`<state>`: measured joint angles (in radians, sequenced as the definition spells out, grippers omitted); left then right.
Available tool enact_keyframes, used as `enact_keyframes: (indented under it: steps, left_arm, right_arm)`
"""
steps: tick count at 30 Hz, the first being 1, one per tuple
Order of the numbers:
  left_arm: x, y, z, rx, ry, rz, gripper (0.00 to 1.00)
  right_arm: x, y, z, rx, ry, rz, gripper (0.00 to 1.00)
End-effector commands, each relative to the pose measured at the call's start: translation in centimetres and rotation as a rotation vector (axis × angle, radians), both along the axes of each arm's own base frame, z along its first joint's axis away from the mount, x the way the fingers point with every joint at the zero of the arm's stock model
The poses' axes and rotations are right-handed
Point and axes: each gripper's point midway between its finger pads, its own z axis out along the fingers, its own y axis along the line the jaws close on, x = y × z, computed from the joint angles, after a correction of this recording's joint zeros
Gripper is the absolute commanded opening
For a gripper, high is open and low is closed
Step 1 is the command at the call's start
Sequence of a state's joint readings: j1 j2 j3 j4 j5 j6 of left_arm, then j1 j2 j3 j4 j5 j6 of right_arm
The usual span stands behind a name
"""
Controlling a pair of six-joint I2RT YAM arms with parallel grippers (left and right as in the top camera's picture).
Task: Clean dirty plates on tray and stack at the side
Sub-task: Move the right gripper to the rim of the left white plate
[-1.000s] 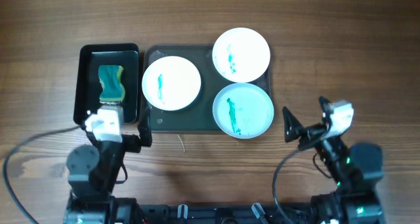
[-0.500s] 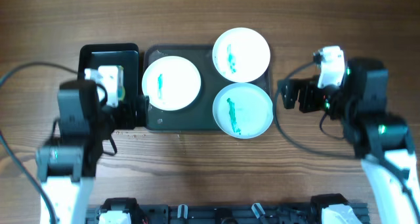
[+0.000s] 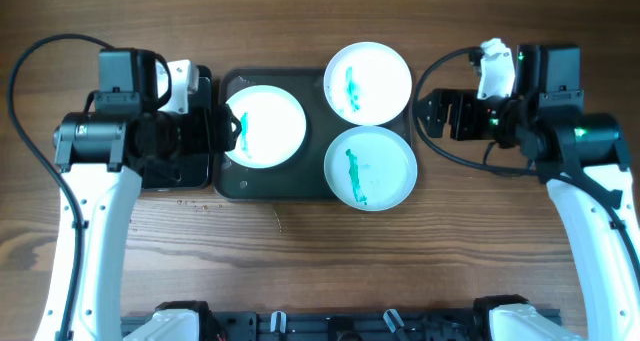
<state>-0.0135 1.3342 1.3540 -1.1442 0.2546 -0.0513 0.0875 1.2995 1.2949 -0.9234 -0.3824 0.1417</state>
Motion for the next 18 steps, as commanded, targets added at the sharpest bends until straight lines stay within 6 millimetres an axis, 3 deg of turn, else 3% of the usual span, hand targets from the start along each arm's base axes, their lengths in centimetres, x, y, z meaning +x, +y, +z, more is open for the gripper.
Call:
enact_keyframes:
  steps: [1, 6, 13, 18]
  left_arm:
    - [0.4, -0.6, 0.7, -0.046, -0.012, -0.004, 1.00]
    - [1.2, -0.2, 1.1, -0.057, -0.034, 0.054, 1.00]
    - [1.0, 5.6, 0.7, 0.097, 0.002, 0.362, 1.00]
    - [0.9, 8.0, 0.6, 0.086, 0.020, 0.480, 1.00]
  right_arm:
    - [0.5, 1.0, 0.4, 0.053, 0.014, 0.015, 0.97]
    - [0.7, 2.6, -1.0, 0.045, 0.071, 0.026, 0.89]
    - [2.2, 8.1, -3.3, -0.006, 0.165, 0.069, 0.82]
    - [4.1, 12.8, -6.6, 0.006, 0.234, 0.059, 0.63]
